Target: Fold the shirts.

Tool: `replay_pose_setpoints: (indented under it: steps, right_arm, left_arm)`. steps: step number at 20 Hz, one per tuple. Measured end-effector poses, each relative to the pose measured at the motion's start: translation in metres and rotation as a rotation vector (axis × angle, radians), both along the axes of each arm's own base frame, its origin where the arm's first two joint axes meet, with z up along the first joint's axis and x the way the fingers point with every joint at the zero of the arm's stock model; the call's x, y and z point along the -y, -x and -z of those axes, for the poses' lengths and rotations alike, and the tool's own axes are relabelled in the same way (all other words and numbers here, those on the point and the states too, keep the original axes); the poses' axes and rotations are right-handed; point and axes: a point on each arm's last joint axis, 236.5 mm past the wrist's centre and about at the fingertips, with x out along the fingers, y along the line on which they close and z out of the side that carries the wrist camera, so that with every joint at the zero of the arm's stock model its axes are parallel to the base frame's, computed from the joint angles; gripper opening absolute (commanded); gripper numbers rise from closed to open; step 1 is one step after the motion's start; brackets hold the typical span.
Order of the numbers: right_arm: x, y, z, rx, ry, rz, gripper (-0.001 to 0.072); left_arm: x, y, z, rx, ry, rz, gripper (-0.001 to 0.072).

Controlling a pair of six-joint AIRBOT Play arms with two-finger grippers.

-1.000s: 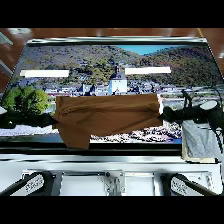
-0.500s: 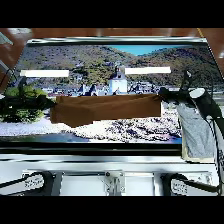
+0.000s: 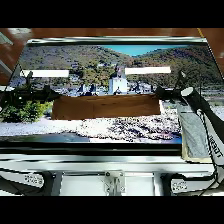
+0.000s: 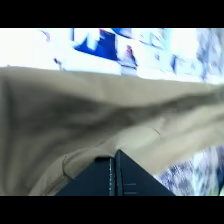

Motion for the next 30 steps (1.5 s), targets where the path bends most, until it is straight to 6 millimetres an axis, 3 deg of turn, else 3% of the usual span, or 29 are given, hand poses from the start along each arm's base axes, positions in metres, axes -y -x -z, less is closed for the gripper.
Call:
replay_pose_setpoints:
  steps: [1, 2, 3, 4, 5, 6, 7, 11, 14, 16, 17, 18, 20, 21, 22, 23, 24, 27, 30]
  right_arm:
    - [0.000, 0.000, 0.004, -0.008, -0.001, 0.001, 0.0075]
    - [0.001, 0.000, 0.007, -0.012, -0.001, 0.004, 0.0122]
    - [0.001, 0.000, 0.009, -0.015, -0.001, 0.005, 0.0367]
    - [0.001, 0.000, 0.011, -0.017, -0.001, 0.007, 0.0603]
    - [0.001, 0.000, 0.012, -0.019, -0.002, 0.008, 0.0618]
    - [0.002, -0.001, 0.011, -0.017, -0.004, 0.012, 0.0618]
    - [0.004, -0.002, 0.010, -0.014, -0.005, 0.016, 0.0618]
    - [0.030, -0.003, -0.001, -0.004, -0.011, 0.063, 0.0626]
    - [0.045, 0.012, 0.008, -0.079, -0.070, 0.093, 0.0625]
    - [0.040, 0.023, 0.019, -0.142, -0.128, 0.085, 0.0625]
    - [0.034, 0.028, 0.025, -0.172, -0.156, 0.073, 0.0624]
    - [0.027, 0.032, 0.031, -0.198, -0.185, 0.061, 0.0624]
    - [0.010, 0.035, 0.042, -0.232, -0.241, 0.046, 0.0621]
    - [0.001, 0.035, 0.044, -0.242, -0.270, 0.043, 0.0545]
    - [-0.009, 0.035, 0.048, -0.253, -0.297, 0.038, 0.0372]
    - [-0.016, 0.037, 0.054, -0.271, -0.304, 0.026, 0.0144]
    - [-0.020, 0.038, 0.057, -0.278, -0.309, 0.019, 0.0076]
    - [-0.028, 0.037, 0.048, -0.262, -0.325, 0.004, 0.0074]
    - [-0.035, 0.036, 0.010, -0.196, -0.328, -0.052, 0.0073]
  left_arm:
    - [-0.001, -0.004, 0.005, -0.007, 0.004, -0.017, 0.0042]
    - [-0.002, -0.007, 0.010, -0.018, 0.006, -0.033, 0.0043]
    - [-0.002, -0.009, 0.014, -0.027, 0.010, -0.043, 0.0053]
    - [-0.003, -0.011, 0.018, -0.033, 0.011, -0.051, 0.0207]
    - [-0.004, -0.013, 0.022, -0.042, 0.012, -0.064, 0.0521]
    - [-0.004, -0.013, 0.024, -0.050, 0.018, -0.068, 0.0698]
    - [-0.003, -0.013, 0.023, -0.056, 0.029, -0.069, 0.0698]
    - [0.001, -0.009, 0.004, -0.056, 0.076, -0.010, 0.0695]
    - [0.012, -0.003, -0.028, -0.031, 0.133, 0.075, 0.0692]
    - [0.017, -0.003, -0.049, 0.000, 0.162, 0.105, 0.0675]
    - [0.021, -0.002, -0.060, 0.017, 0.180, 0.118, 0.0597]
    - [0.026, -0.002, -0.071, 0.033, 0.195, 0.131, 0.0569]
    - [0.034, 0.000, -0.087, 0.061, 0.213, 0.151, 0.0569]
    - [0.037, 0.001, -0.092, 0.071, 0.214, 0.160, 0.0569]
    - [0.043, 0.002, -0.097, 0.078, 0.222, 0.172, 0.0569]
    - [0.048, 0.003, -0.101, 0.079, 0.227, 0.182, 0.0569]
    - [0.053, 0.004, -0.103, 0.077, 0.231, 0.189, 0.0547]
    - [0.071, 0.008, -0.106, 0.067, 0.244, 0.222, 0.0092]
    - [0.105, 0.015, -0.106, 0.062, 0.243, 0.284, 0.0043]
